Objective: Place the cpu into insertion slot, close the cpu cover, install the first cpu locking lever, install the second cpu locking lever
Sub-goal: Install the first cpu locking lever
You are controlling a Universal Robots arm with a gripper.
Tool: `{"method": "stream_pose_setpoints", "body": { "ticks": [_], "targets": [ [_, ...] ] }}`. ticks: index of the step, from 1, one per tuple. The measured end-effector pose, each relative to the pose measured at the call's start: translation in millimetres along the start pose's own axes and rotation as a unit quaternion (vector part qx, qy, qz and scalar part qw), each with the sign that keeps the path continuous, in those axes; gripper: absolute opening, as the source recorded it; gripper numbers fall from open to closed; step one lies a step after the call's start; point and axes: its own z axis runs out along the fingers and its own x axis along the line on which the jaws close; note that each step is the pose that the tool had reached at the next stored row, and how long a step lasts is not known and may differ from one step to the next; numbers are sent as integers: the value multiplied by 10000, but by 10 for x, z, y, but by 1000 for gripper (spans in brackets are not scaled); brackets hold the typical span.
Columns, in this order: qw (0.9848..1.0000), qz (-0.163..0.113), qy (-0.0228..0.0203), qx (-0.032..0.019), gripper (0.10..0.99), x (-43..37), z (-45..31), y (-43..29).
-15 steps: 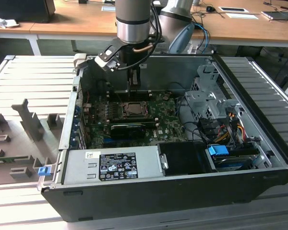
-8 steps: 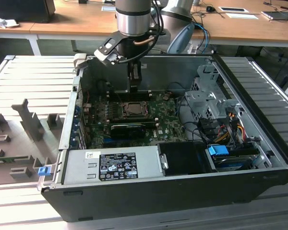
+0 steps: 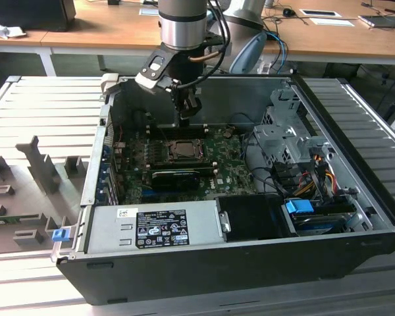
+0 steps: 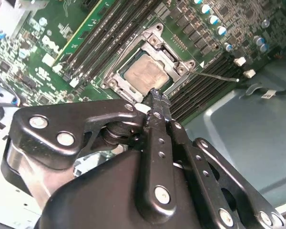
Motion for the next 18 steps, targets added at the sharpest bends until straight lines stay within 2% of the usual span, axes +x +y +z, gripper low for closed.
{"method": "stream_pose_setpoints", "body": {
  "ticks": [6,10,13,18],
  "targets": [
    [9985,-550,19,-8,106,0,0,0],
    [9972,-751,26,-12,106,0,0,0],
    [9960,-897,29,-13,106,0,0,0],
    [9931,-1173,38,-18,106,0,0,0]
  ]
}}
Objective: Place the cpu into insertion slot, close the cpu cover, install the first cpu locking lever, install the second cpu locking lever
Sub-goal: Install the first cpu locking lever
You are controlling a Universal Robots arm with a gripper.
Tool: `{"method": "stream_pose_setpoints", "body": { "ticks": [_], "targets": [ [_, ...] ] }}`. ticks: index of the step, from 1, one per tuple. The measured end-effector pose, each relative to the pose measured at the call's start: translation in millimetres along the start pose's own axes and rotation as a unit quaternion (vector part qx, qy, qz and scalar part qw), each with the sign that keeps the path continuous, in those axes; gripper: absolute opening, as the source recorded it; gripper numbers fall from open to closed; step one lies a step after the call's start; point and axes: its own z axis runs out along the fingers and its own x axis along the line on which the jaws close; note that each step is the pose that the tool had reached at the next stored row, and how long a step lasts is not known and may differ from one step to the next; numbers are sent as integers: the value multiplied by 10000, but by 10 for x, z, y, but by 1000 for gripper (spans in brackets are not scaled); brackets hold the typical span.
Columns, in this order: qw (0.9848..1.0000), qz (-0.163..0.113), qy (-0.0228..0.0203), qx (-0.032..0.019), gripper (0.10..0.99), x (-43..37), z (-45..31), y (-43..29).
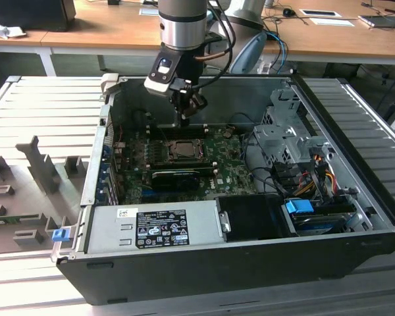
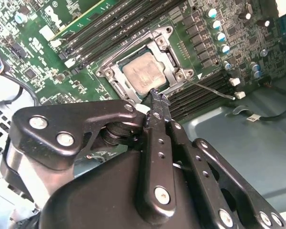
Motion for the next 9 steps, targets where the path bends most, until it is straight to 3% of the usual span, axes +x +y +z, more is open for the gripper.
{"method": "stream_pose_setpoints", "body": {
  "ticks": [9],
  "targets": [
    [9987,-514,17,-8,106,0,0,0]
  ]
}}
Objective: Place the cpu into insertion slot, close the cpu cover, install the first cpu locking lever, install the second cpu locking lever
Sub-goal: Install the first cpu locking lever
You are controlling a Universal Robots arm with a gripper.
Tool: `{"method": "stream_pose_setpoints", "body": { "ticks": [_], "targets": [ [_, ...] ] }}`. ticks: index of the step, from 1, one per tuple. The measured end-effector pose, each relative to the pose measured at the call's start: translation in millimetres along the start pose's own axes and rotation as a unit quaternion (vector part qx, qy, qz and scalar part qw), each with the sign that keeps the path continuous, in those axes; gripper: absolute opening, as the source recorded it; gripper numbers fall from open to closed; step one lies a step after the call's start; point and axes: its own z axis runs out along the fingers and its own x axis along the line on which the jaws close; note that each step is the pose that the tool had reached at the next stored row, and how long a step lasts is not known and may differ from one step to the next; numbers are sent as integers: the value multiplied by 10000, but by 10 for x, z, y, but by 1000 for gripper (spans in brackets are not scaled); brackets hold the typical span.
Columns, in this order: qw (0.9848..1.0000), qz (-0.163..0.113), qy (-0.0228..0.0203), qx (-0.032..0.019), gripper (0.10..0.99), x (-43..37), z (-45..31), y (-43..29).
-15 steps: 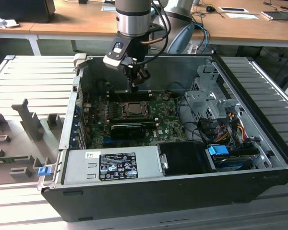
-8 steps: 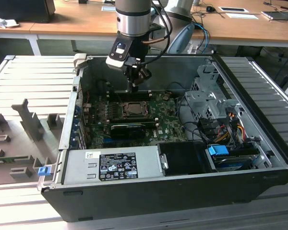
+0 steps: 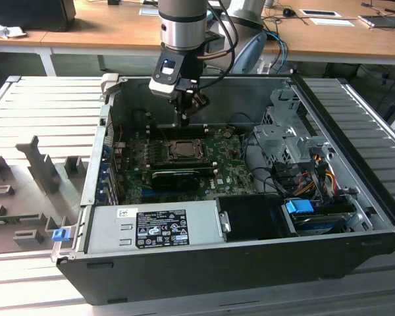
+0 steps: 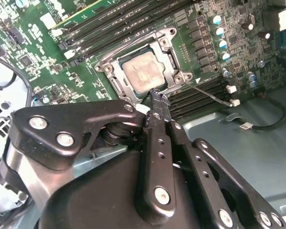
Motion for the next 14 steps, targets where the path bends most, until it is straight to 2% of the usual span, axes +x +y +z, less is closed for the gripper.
{"method": "stream_pose_setpoints", "body": {
  "ticks": [6,9,11,12,13,14],
  "targets": [
    [9992,-389,14,-6,106,-1,0,1],
    [9983,-587,21,-10,106,-1,1,1],
    [9969,-790,28,-13,106,-1,1,1],
    [9957,-931,33,-16,106,-1,1,1],
    [9937,-1124,39,-19,106,-1,2,1],
    [9928,-1194,42,-20,106,-1,1,1]
  ]
}}
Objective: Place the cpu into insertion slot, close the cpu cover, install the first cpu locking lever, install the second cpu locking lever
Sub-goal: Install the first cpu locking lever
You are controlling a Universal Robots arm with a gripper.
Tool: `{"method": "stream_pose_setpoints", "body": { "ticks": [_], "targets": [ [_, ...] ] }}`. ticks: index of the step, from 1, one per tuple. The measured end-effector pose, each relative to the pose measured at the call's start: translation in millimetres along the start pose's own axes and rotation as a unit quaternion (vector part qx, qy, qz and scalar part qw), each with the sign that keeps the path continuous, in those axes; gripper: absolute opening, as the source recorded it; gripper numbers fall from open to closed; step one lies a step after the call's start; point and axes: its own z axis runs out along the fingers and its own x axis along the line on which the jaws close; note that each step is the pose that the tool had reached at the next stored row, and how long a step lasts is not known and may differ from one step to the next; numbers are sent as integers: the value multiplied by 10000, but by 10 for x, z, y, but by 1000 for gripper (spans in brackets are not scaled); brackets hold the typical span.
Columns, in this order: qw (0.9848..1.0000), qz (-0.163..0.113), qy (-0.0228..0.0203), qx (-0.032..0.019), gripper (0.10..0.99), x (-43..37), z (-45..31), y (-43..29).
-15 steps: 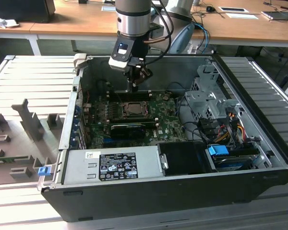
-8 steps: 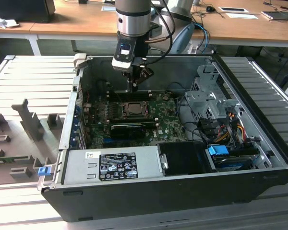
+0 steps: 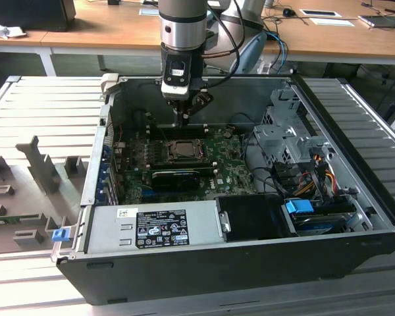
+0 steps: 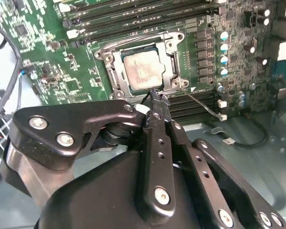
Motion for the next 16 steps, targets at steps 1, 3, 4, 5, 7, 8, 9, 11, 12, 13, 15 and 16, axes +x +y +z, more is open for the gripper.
{"method": "stream_pose_setpoints", "body": {
  "ticks": [1,3,4,5,7,8,9,11,12,13,15,16],
  "targets": [
    [10000,-59,2,-1,106,0,0,0],
    [9995,-311,11,-5,106,0,0,0],
    [9992,-389,14,-7,106,0,0,0],
    [9989,-461,16,-8,106,0,0,0],
    [9981,-618,21,-11,106,0,0,0],
    [9974,-714,25,-12,106,0,0,0],
    [9971,-762,27,-13,106,0,0,0],
    [9961,-877,30,-15,106,0,0,0],
    [9954,-953,33,-16,106,0,0,0],
    [9948,-1016,35,-17,106,0,0,0],
    [9932,-1164,41,-20,106,0,0,0],
    [9920,-1260,44,-21,106,0,0,0]
  ]
}}
